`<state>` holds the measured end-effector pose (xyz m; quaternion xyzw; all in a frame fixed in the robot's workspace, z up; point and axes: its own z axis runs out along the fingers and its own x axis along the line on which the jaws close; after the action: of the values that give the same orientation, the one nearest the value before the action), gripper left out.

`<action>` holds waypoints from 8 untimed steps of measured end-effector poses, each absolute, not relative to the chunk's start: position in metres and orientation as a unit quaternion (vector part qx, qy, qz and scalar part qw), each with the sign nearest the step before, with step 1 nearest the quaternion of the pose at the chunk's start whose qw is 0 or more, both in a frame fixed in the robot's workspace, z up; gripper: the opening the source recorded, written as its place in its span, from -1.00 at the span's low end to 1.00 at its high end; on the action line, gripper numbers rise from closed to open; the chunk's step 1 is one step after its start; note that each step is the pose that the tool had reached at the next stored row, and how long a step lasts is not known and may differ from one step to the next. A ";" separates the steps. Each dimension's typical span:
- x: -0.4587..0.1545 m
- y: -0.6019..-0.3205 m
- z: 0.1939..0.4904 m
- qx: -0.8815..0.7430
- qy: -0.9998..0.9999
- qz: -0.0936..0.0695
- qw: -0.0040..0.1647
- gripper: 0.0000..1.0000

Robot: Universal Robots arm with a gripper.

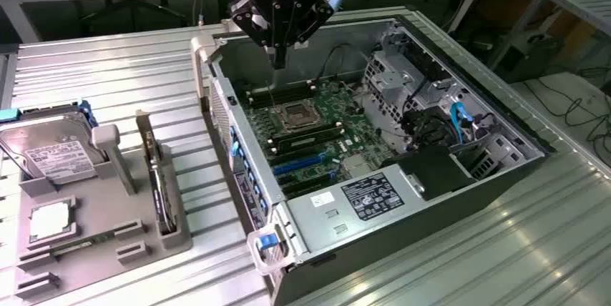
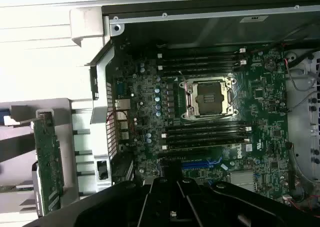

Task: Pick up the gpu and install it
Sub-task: 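Reach for the gpu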

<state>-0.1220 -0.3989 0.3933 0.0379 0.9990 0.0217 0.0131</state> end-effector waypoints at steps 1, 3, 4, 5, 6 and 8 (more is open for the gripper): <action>-0.124 -0.399 0.393 0.038 0.999 0.022 0.013 -0.79; -0.128 -0.399 0.393 0.038 0.999 0.022 0.013 -0.79; -0.129 -0.399 0.393 0.038 0.999 0.022 0.013 -0.79; -0.130 -0.399 0.393 0.038 0.999 0.022 0.013 -0.79; -0.132 -0.399 0.393 0.038 0.999 0.022 0.013 -0.79; -0.134 -0.399 0.393 0.038 0.999 0.022 0.013 -0.79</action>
<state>-0.1342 -0.3992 0.3933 0.0379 0.9990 0.0217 0.0131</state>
